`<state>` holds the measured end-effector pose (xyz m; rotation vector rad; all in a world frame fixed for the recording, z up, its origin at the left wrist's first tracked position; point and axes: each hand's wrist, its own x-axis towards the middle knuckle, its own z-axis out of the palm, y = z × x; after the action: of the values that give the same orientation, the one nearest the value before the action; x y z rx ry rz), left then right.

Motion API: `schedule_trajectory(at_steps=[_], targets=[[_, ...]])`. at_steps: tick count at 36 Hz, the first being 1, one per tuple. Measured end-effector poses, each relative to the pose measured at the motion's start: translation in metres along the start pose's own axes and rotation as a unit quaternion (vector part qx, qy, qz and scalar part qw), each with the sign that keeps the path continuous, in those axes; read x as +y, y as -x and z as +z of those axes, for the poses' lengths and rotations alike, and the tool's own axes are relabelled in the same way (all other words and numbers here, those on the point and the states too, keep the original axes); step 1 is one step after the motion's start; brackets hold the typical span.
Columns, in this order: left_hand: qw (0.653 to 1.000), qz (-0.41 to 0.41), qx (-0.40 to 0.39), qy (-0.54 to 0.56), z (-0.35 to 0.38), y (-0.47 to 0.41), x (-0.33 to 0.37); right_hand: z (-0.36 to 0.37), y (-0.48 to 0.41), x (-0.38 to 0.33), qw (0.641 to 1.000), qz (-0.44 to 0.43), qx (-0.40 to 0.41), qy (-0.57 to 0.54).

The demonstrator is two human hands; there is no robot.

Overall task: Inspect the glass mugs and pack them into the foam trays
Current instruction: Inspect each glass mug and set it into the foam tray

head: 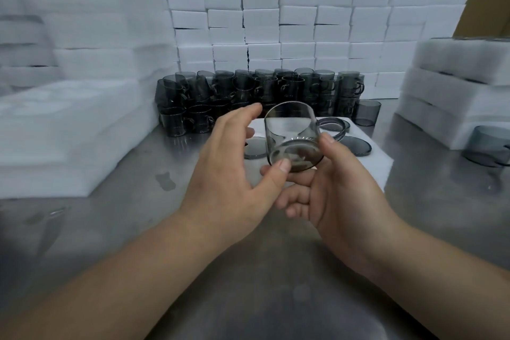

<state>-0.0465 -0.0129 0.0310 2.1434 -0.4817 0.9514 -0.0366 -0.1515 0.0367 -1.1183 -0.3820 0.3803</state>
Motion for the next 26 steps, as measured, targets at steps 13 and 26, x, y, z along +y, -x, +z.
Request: schedule_trajectory(at_steps=[13,26], targets=[[0.999,-0.001,-0.046,-0.028,-0.003,-0.002,0.005,0.001,0.001,0.001,0.999,0.015,-0.035,0.039],[1.0,-0.028,-0.006,-0.004,-0.003,-0.003,-0.005,-0.002,0.0,0.002,0.996,0.006,0.051,0.068]])
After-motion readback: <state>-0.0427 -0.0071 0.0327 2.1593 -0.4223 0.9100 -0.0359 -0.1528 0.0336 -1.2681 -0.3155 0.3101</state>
